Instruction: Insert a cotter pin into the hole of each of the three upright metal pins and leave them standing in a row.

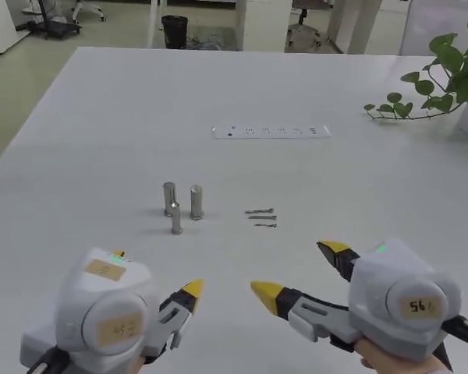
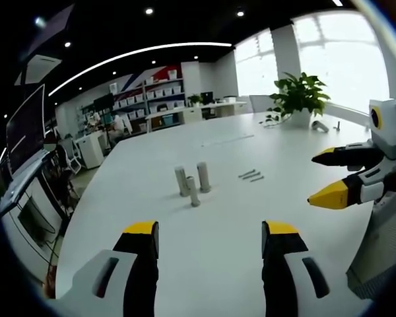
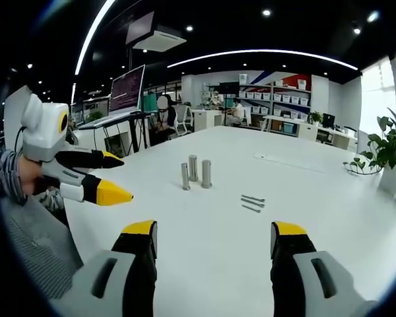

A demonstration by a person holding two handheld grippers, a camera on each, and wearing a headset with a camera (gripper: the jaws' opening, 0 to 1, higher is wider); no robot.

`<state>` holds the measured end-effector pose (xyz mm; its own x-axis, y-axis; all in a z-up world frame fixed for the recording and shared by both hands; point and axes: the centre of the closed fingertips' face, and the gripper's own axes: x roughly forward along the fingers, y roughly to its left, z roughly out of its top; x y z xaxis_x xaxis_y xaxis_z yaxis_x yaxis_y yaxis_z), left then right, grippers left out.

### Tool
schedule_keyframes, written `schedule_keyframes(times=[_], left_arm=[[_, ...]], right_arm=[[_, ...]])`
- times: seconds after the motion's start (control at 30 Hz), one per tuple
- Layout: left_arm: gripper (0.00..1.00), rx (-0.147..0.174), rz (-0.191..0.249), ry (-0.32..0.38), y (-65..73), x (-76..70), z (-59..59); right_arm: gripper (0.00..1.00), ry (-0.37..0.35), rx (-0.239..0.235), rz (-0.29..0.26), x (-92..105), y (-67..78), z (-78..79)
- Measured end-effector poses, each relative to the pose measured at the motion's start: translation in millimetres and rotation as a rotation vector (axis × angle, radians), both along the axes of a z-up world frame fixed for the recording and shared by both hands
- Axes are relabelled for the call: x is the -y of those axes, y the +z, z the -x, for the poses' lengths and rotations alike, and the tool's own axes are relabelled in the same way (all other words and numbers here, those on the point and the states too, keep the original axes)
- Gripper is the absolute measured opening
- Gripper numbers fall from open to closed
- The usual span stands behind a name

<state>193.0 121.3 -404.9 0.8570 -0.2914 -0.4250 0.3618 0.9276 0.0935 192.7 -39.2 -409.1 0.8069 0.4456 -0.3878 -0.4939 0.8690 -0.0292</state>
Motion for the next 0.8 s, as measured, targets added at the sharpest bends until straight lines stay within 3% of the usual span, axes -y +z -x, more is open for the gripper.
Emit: schedule_keyframes(times=[0.27, 0.37, 0.5, 0.73, 0.77, 0.8], left_arm=[[0.59, 0.002, 0.010, -0.011, 1.4, 1.2, -1.4], [0.58, 0.012, 0.008, -0.014, 4.5, 0.6, -2.4], [0.57, -0.004, 0.028, -0.014, 5.7, -1.5, -5.0], [0.55, 0.014, 0.010, -0.045, 13.8, -7.3, -23.0], [0.53, -0.005, -0.025, -0.060, 11.7, -9.6, -26.2], [0.52, 0.008, -0.030, -0.064, 13.6, -10.0, -31.0]], right_arm=[[0.67, -0.056, -0.024, -0.082, 7.5, 6.8, -2.9], [0.68, -0.050, -0.019, -0.075, 8.5, 10.9, -3.9], [0.68, -0.039, -0.022, -0.066, 8.0, 16.0, -5.0], [0.67, -0.029, -0.052, -0.071, 11.1, 18.4, -7.0], [0.67, -0.026, -0.056, -0.069, 11.7, 18.4, -8.0], [0.67, -0.026, -0.059, -0.070, 12.1, 18.7, -8.7]])
